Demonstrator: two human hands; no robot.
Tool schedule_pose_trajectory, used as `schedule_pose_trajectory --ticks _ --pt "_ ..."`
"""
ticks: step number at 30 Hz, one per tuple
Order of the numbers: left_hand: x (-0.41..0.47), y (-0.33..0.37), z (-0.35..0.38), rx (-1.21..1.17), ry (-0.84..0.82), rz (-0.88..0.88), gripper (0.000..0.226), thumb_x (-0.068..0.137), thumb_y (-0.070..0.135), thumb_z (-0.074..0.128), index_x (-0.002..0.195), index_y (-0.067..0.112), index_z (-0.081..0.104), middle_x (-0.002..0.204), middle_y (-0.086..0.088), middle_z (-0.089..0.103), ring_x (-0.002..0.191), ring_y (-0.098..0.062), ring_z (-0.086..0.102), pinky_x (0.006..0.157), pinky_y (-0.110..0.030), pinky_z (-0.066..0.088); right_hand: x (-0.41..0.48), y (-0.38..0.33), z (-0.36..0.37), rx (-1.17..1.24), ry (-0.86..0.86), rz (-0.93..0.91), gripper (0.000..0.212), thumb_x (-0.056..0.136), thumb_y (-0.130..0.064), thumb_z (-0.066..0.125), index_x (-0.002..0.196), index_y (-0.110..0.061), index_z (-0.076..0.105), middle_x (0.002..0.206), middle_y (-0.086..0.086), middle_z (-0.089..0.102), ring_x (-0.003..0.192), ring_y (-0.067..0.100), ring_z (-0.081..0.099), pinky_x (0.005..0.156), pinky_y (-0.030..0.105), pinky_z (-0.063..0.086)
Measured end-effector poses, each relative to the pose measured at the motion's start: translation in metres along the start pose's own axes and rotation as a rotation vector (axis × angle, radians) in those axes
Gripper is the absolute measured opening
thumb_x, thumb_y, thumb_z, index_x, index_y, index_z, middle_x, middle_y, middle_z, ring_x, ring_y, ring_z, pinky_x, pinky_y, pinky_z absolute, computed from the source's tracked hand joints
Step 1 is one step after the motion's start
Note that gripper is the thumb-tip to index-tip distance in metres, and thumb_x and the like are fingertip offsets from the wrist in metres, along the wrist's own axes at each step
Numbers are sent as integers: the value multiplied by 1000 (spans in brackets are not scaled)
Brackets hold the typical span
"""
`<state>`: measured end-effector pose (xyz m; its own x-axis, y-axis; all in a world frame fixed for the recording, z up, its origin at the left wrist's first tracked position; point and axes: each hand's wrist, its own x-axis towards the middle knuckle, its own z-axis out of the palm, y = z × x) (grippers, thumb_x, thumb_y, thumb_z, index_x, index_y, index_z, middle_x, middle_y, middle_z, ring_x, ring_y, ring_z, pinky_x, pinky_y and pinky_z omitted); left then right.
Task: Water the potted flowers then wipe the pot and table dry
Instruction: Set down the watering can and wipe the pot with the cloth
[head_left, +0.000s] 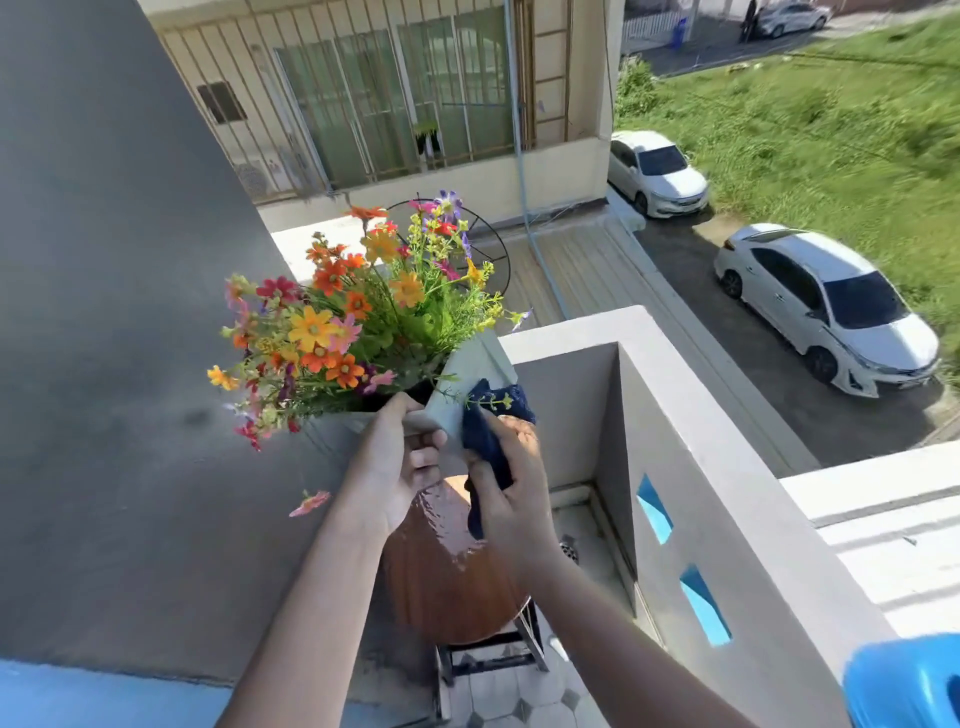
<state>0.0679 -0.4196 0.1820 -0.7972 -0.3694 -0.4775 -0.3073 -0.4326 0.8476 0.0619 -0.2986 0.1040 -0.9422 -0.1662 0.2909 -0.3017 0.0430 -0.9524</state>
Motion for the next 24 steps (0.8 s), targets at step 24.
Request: schedule_pose_trajectory --ticks 24 --pt "-13 3 8 -103 -19 44 29 86 17 46 57 18 43 51 0 47 31 -5 26 41 -21 17 37 9 -17 -136 -39 -133 35 92 -10 54 125 -7 62 122 -7 56 117 17 51 104 18 35"
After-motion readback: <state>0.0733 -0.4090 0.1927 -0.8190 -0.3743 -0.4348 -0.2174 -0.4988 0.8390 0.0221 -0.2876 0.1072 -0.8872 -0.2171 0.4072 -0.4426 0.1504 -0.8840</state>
